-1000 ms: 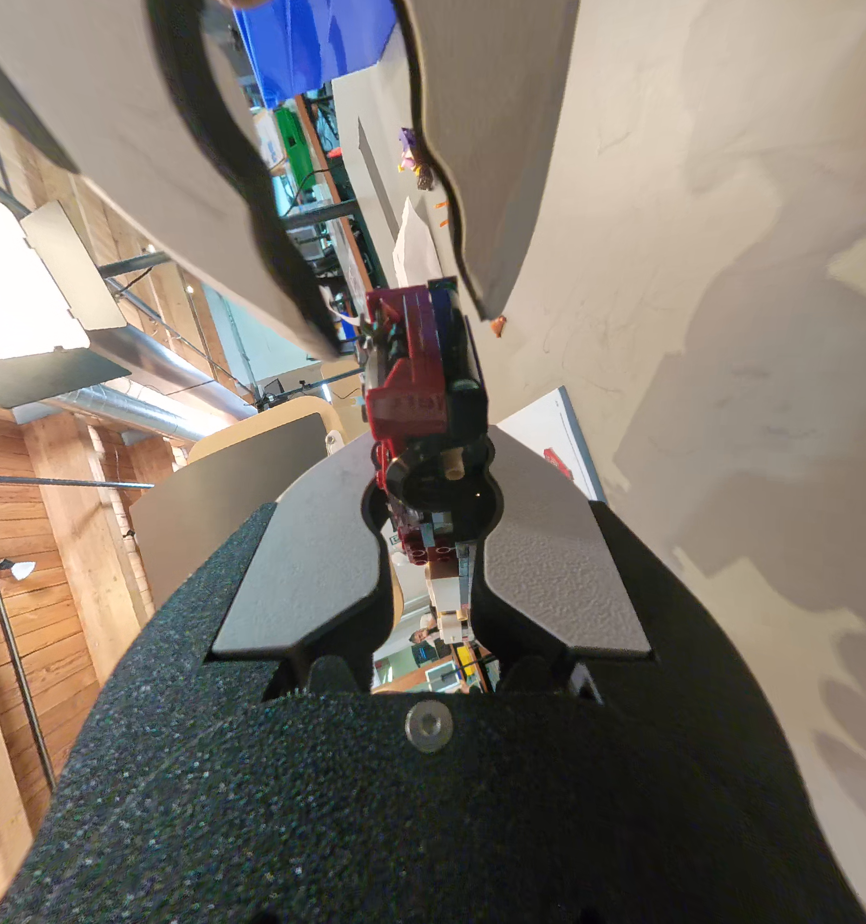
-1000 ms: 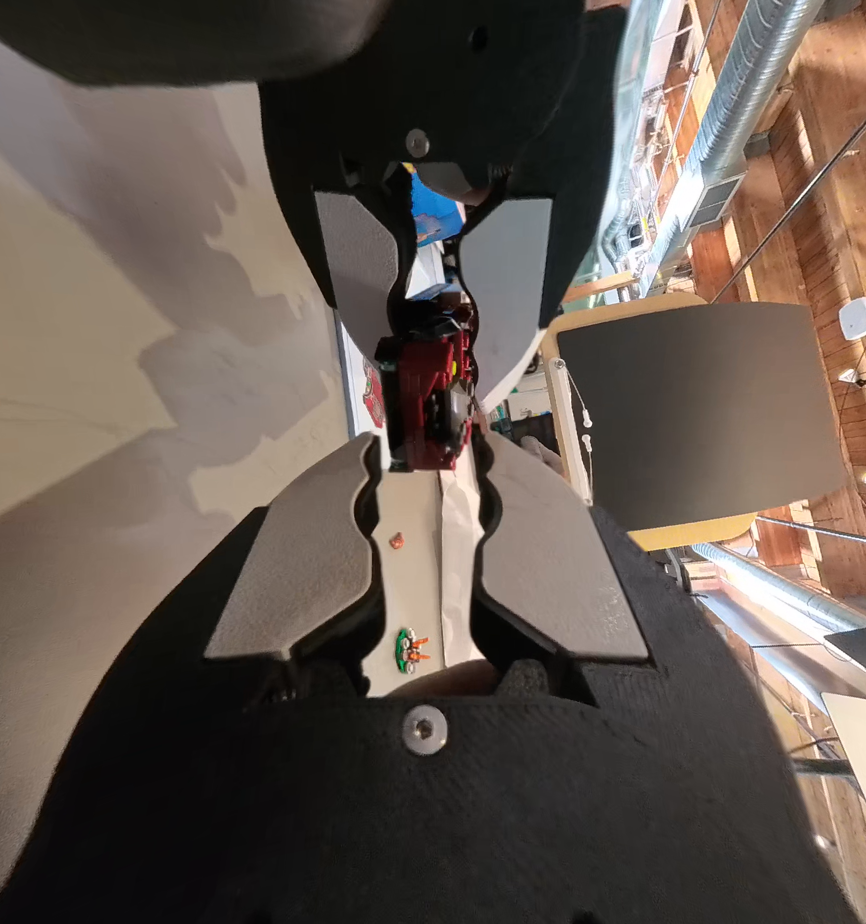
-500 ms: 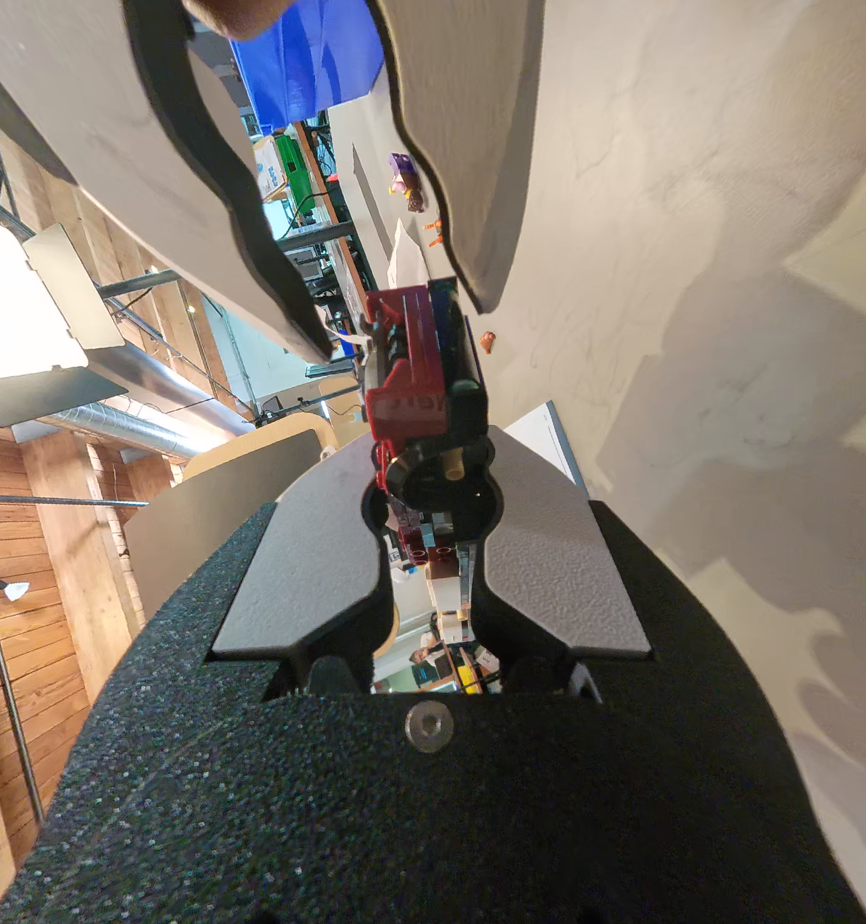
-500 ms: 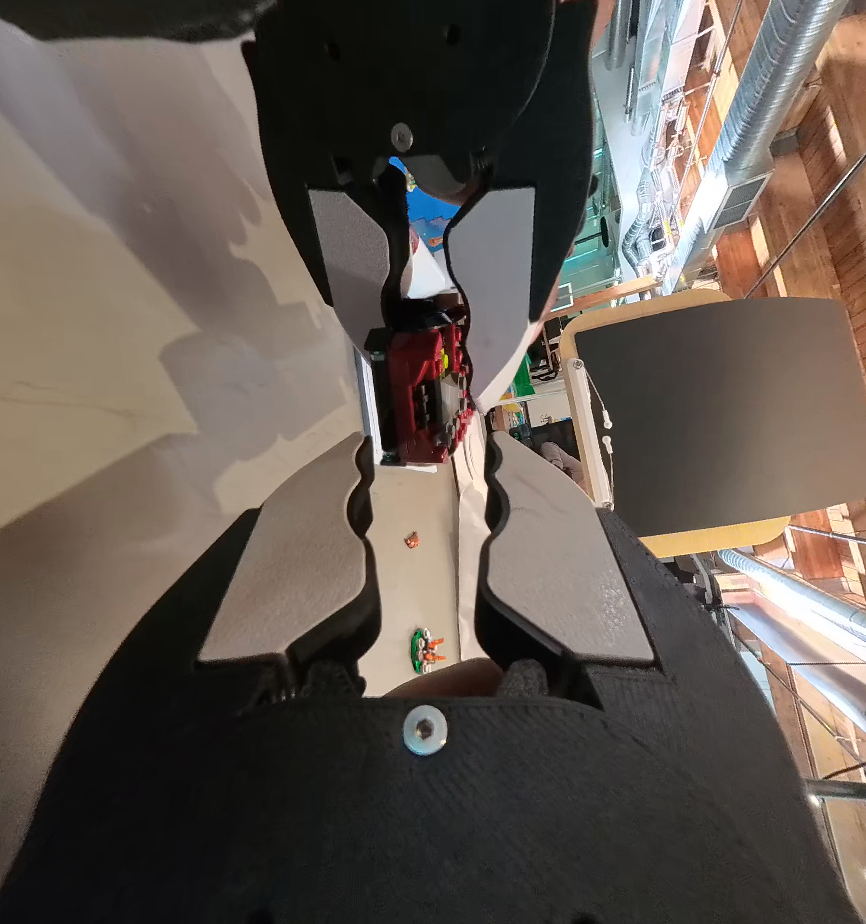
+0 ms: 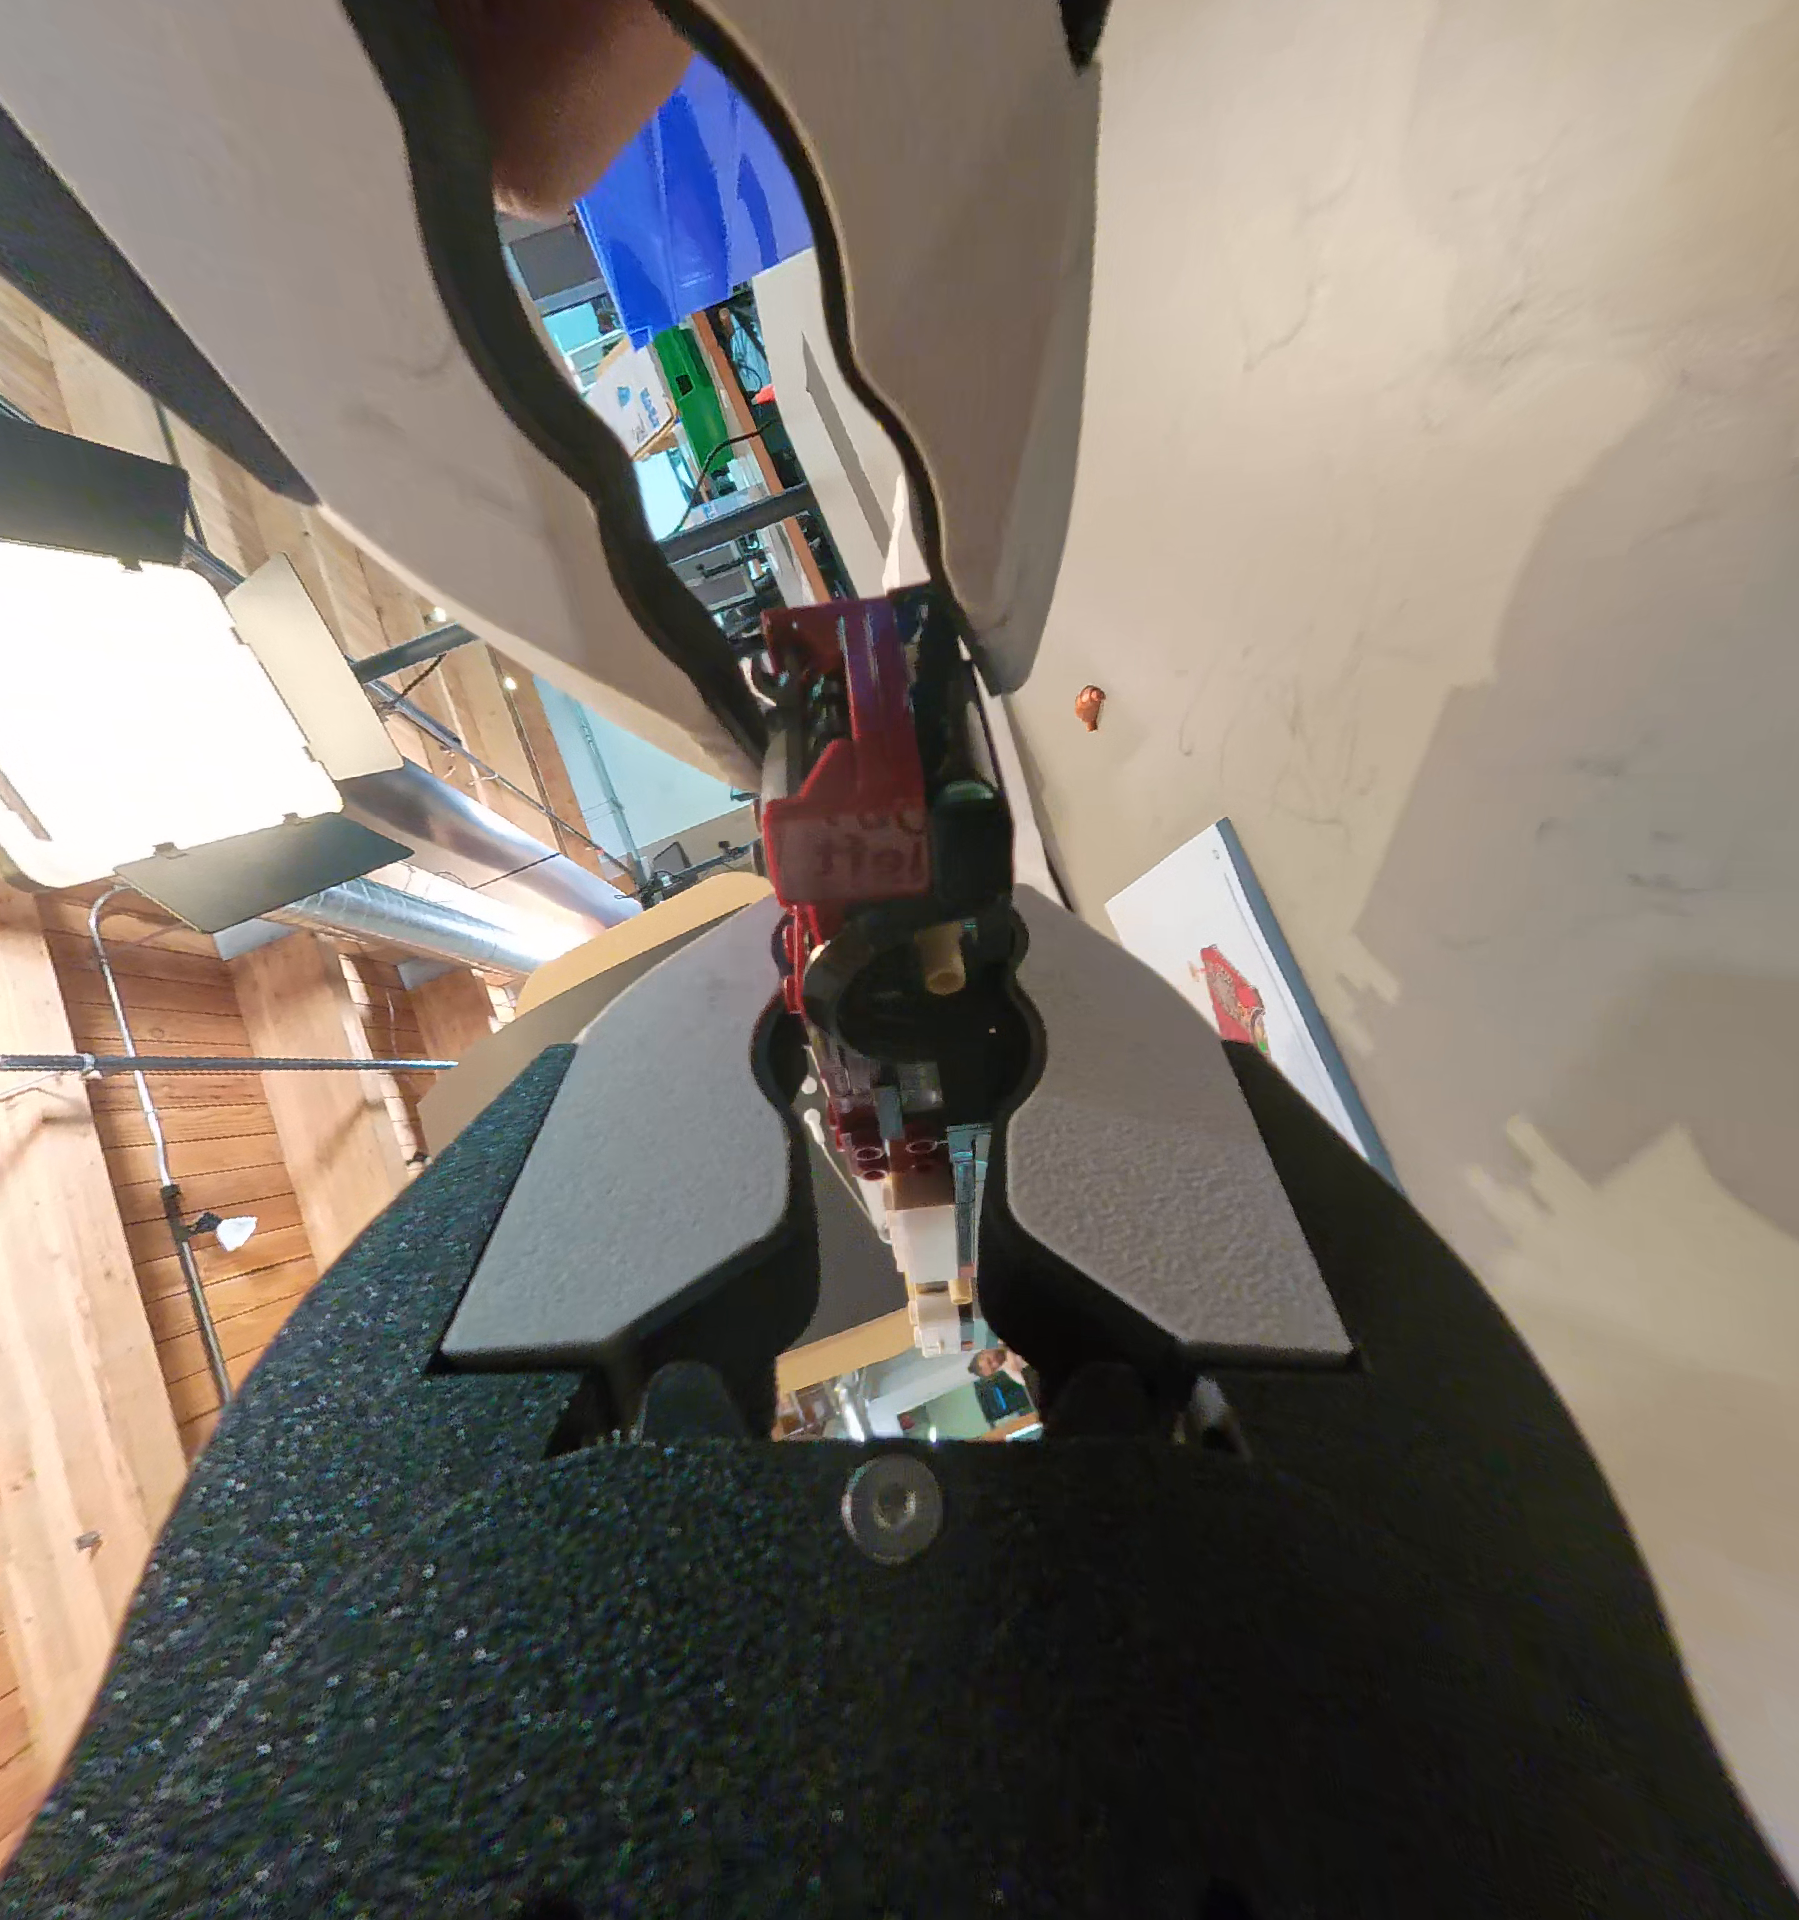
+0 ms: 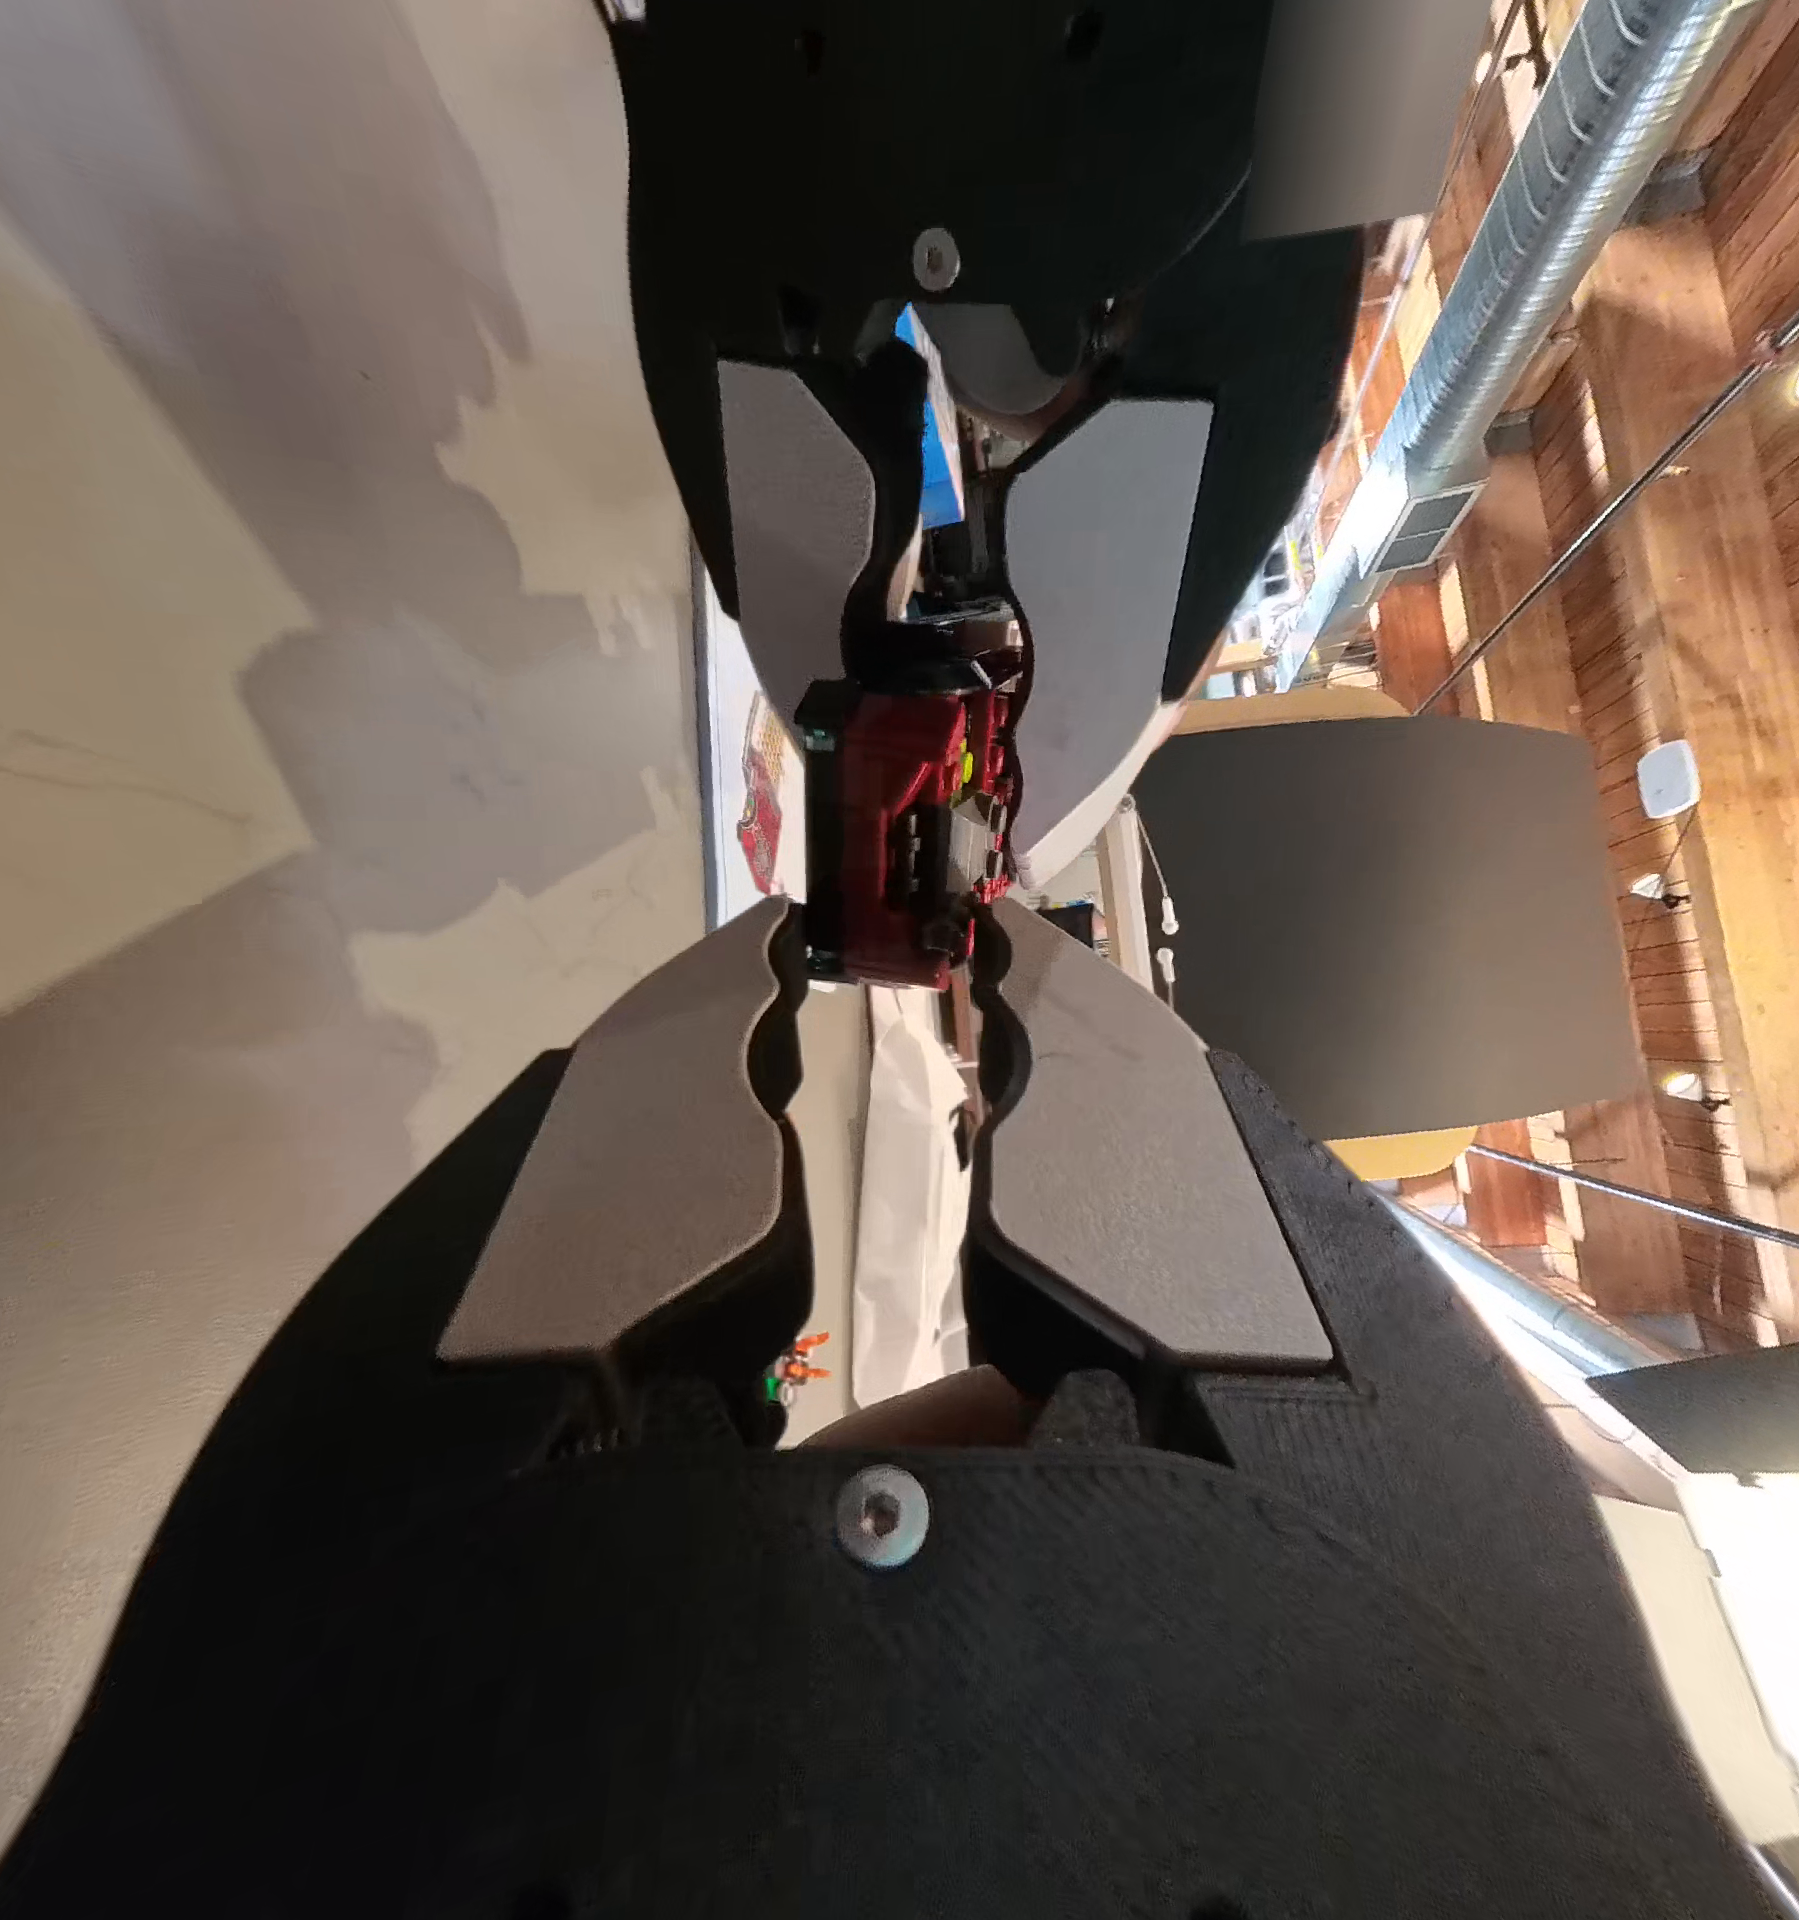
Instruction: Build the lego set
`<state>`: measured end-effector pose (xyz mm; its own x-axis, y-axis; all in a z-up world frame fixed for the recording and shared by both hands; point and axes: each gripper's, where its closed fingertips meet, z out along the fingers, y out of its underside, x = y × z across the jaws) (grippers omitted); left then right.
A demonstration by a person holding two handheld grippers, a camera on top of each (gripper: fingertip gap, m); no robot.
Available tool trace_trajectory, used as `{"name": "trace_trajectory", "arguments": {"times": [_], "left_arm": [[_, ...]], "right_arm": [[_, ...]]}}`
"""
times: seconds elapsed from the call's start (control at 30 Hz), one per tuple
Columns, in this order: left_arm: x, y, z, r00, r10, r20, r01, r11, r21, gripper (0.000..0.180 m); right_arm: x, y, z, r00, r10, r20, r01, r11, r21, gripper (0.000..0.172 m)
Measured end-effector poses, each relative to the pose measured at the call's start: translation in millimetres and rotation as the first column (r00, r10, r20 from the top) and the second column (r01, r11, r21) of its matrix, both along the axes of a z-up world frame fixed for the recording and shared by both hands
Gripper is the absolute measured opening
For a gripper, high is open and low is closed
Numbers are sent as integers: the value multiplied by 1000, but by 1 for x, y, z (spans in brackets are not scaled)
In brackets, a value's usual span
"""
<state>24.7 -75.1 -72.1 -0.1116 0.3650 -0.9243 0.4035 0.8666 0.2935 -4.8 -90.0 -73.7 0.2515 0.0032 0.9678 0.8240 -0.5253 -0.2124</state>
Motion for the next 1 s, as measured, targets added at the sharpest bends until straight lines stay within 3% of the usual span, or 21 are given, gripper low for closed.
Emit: {"name": "trace_trajectory", "arguments": {"times": [0.6,0.8,1.0], "left_arm": [[-3,0,-2,1000,-4,2,3,999,43,33],[5,3,-6,998,39,-49,-40,999,-18,33],[11,16,-11,993,90,-70,-89,996,22,33]], "right_arm": [[-2,0,-2,999,6,35,-5,999,-52,30],[6,1,-4,999,-43,-7,43,999,-30,31],[11,-4,-3,997,-59,43,62,997,-55,36]]}}
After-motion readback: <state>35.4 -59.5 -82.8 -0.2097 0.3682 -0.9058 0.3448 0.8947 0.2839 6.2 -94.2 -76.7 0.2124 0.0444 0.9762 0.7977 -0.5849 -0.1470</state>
